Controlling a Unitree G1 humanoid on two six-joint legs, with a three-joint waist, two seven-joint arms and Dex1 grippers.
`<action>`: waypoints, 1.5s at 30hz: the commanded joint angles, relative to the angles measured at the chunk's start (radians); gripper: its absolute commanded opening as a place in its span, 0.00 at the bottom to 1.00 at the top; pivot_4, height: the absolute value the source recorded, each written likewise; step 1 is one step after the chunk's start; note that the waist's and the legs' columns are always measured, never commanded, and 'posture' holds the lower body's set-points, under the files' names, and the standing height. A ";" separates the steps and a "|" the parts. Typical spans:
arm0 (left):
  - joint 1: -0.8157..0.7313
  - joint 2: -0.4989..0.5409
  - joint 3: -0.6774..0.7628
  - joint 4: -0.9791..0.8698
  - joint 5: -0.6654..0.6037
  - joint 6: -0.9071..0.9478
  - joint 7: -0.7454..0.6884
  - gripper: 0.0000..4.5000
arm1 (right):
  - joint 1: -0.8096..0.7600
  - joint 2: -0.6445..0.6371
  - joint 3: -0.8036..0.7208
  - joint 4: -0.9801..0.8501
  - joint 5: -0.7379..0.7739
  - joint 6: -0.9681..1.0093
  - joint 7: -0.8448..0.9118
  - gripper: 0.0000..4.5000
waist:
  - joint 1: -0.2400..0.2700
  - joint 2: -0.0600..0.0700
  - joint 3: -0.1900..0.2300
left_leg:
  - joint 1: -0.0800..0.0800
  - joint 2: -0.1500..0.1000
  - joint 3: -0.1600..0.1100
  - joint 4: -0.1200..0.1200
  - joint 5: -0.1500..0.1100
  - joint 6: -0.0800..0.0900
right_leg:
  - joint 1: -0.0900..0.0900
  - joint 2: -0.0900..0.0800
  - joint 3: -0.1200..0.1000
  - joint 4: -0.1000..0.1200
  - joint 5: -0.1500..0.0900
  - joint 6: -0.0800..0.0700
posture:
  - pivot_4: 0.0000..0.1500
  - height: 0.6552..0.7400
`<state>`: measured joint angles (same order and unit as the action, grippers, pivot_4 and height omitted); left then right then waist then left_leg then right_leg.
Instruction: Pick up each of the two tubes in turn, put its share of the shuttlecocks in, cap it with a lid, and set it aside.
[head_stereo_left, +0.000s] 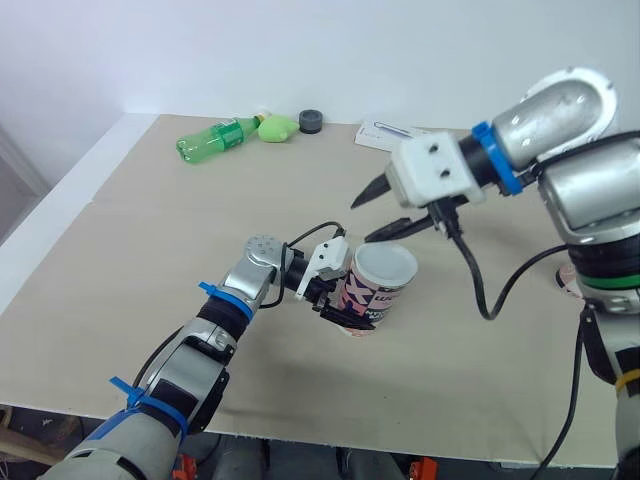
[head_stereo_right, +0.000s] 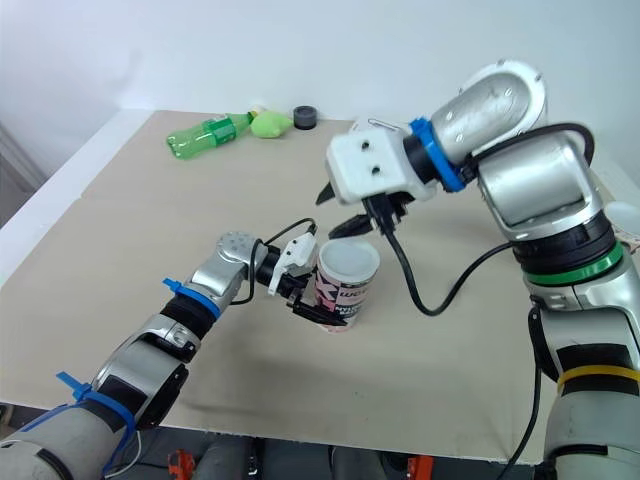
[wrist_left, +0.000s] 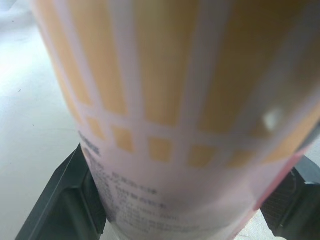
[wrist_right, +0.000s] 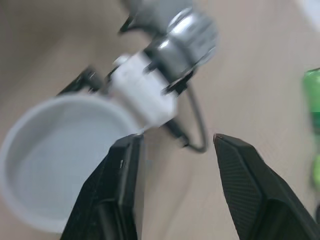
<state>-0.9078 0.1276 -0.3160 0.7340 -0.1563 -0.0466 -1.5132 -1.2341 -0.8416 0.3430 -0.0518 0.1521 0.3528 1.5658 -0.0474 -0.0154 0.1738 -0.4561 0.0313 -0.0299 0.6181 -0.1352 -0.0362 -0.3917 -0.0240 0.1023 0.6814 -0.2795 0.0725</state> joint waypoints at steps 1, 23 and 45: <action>0.010 0.005 -0.017 0.013 0.030 0.006 -0.005 0.75 | -0.040 0.000 -0.075 0.008 0.054 0.053 0.004 0.56 | 0.000 0.000 0.000 | 0.000 0.000 0.000 0.000 0.000 0.000 | 0.000 0.000 0.000 0.000 0.000 0.000 | 1.00 0.87; 0.010 0.007 -0.006 0.010 0.024 0.015 0.003 0.75 | 0.088 -0.191 0.030 -0.134 0.247 0.085 0.049 0.01 | 0.000 0.000 0.000 | -0.001 0.000 0.000 0.000 0.000 0.000 | -0.001 0.000 0.000 0.000 -0.003 0.003 | 1.00 0.87; 0.013 0.014 0.000 -0.001 0.020 0.029 0.006 0.75 | 0.115 -0.205 0.226 -0.118 0.132 -0.075 0.049 0.01 | 0.000 0.000 0.000 | 0.002 0.001 0.000 0.000 0.000 0.000 | 0.001 0.000 0.000 0.000 -0.003 0.005 | 1.00 0.87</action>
<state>-0.9059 0.1312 -0.3114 0.7343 -0.1543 -0.0355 -1.5087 -1.1387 -1.0499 0.5225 -0.1776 0.3255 0.2904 1.5767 -0.0476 -0.0157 0.1738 -0.4541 0.0320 -0.0296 0.6181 -0.1353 -0.0364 -0.3908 -0.0241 0.1018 0.6813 -0.2828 0.0771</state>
